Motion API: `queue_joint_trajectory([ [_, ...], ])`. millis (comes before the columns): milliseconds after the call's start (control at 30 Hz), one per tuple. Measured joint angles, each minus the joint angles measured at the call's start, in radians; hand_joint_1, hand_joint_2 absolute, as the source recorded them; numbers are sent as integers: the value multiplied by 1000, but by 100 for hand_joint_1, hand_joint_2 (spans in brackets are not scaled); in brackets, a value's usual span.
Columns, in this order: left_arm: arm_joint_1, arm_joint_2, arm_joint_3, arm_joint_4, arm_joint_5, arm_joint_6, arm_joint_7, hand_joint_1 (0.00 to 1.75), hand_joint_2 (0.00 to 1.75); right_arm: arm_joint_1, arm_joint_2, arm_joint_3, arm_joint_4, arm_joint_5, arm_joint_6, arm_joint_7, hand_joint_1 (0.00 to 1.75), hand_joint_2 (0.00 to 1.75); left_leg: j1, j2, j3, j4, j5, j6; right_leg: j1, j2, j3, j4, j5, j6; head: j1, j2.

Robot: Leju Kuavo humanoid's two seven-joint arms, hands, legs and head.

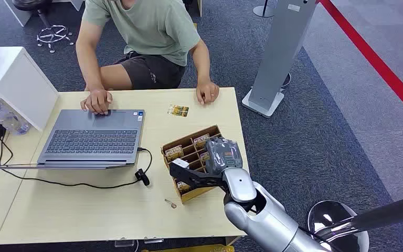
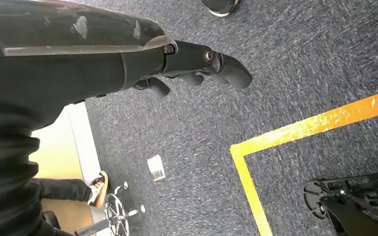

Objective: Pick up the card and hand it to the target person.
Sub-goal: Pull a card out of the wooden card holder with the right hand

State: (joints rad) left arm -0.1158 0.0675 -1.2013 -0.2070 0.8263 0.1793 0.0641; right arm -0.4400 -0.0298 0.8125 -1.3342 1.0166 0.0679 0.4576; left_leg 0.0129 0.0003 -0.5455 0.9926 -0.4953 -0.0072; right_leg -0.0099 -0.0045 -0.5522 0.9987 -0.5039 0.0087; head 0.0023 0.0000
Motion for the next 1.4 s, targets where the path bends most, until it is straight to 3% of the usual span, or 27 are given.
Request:
queue_joint_trajectory([
  [900, 0, 0, -2, 0, -3, 0, 0, 0, 175, 21, -1, 0, -2, 0, 5, 4, 84, 175, 0, 0, 0, 0, 0, 0, 0, 0, 0, 0, 0, 0, 0, 0],
  [933, 0, 0, -2, 0, -3, 0, 0, 0, 175, 21, -1, 0, -1, 0, 5, 4, 87, 175, 0, 0, 0, 0, 0, 0, 0, 0, 0, 0, 0, 0, 0, 0],
  [1067, 0, 0, -4, 0, -4, 0, 0, 0, 175, 21, -1, 0, -1, 0, 6, 4, 135, 175, 0, 0, 0, 0, 0, 0, 0, 0, 0, 0, 0, 0, 0, 0],
  [1400, 0, 0, -8, 0, -4, 0, 0, 0, 175, 18, -1, -1, -2, -1, 6, 1, 175, 175, 0, 0, 0, 0, 0, 0, 0, 0, 0, 0, 0, 0, 0, 0],
])
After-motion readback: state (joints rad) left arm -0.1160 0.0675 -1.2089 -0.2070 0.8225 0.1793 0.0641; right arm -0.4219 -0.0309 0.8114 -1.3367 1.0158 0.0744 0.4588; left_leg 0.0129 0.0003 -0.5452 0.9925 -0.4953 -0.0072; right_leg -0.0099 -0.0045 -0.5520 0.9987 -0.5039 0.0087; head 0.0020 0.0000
